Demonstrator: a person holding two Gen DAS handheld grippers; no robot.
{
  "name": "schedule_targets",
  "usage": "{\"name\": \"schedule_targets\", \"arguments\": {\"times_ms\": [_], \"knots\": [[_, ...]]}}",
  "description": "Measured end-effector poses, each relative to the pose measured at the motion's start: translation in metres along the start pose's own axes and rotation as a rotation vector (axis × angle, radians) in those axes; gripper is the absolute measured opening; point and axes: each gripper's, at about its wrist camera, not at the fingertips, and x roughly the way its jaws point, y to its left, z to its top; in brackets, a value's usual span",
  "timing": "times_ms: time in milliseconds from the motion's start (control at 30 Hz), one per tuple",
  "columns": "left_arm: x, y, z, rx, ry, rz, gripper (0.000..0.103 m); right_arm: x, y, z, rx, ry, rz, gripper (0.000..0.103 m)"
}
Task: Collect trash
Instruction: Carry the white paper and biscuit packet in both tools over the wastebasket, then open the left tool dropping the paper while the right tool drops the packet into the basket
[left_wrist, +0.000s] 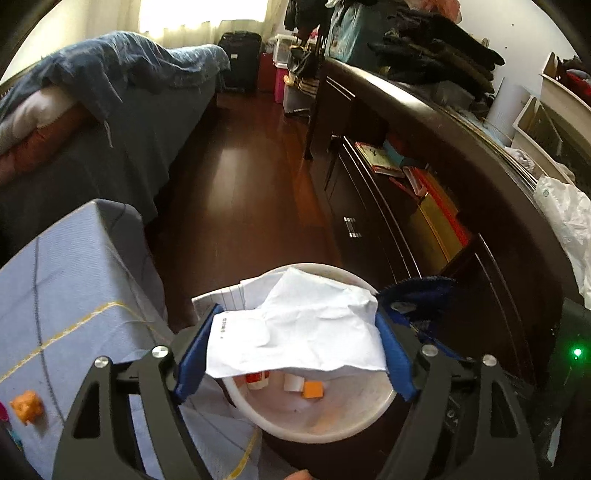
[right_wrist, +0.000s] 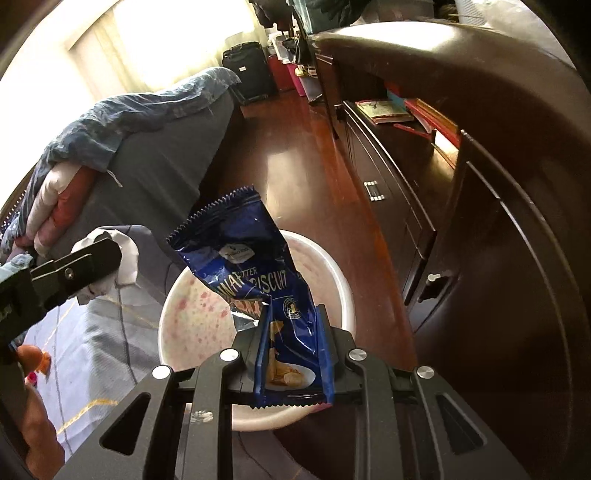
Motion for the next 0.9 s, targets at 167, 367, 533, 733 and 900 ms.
{"name": "schedule_targets", "arguments": {"times_ms": [167,367,533,733,900], "knots": [[0.007,0.002,0.004,-0.005,-0.004,0.001,0.087,0.013,0.006,0.004,-0.008,0.002,-0.013,0.033],[0.003,0.005,0.011,-0.019,-0.021,-0.017,0.093,0.021,0.008,0.004,-0.016,0.01,-0.019,0.04],[-0.006,0.005,0.014,-0.015,-0.05,-0.011,0.095,0.025,0.012,0.004,-0.024,0.022,-0.016,0.054],[-0.035,0.011,0.015,-0.034,-0.098,-0.007,0.095,0.022,0.018,0.006,-0.042,0.021,-0.021,0.064],[-0.065,0.02,0.014,-0.054,-0.139,0.004,0.095,0.008,0.027,0.005,-0.057,0.017,-0.02,0.066]]}}
